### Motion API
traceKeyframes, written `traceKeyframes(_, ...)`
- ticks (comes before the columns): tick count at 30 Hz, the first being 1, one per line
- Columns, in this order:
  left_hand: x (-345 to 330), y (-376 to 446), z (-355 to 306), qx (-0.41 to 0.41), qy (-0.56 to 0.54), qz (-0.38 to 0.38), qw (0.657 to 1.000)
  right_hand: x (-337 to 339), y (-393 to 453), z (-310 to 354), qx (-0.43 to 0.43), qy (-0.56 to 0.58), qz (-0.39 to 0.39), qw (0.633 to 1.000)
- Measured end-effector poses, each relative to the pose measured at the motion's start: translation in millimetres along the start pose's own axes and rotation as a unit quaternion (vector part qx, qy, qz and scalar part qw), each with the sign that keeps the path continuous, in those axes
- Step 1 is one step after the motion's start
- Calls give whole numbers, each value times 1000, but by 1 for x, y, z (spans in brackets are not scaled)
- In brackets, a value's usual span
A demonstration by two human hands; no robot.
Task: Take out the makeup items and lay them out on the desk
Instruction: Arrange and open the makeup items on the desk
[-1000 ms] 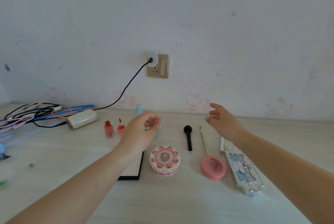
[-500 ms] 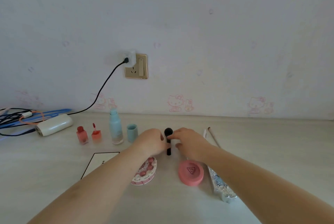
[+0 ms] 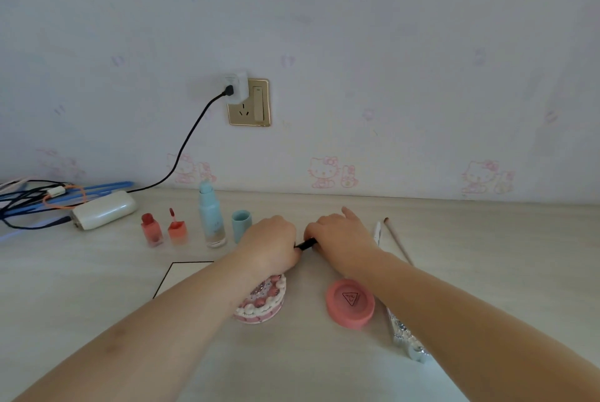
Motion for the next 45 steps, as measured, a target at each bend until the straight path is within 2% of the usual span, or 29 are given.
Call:
traceKeyframes(2, 12, -10, 7, -10, -32, -13, 999, 10, -9, 3, 1, 32, -31, 999)
traceKeyframes(6, 38, -42, 27, -36, -159, -62, 985, 36, -33, 12, -8, 215, -93, 972)
traceKeyframes(9, 48, -75, 45, -29, -217, -88, 972, 49, -52, 28, -25, 319, -95, 943)
traceKeyframes(14, 46, -126, 79, -20, -245, -89, 965, 55, -78, 72, -25, 405, -90, 910)
traceKeyframes(24, 14, -211, 159, 29, -196, -81, 977, 26, -87, 185, -13, 465, -6, 885)
traceKeyframes(28, 2, -229, 183, 47, -182, -75, 979, 13, -80, 215, -11, 450, -5, 893)
traceKeyframes(45, -20, -233, 203, 92, -186, -84, 975, -1, -69, 234, -20, 387, -17, 922)
Point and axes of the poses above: each hand's wrist, its own y-axis towards the middle knuckle, its own x-axis out of the back of the hand, z = x × y, the point moved 2 cm from there along y, towards the middle knuckle, and after that the axes turned 1 degree about y, right-handed, at the moved point
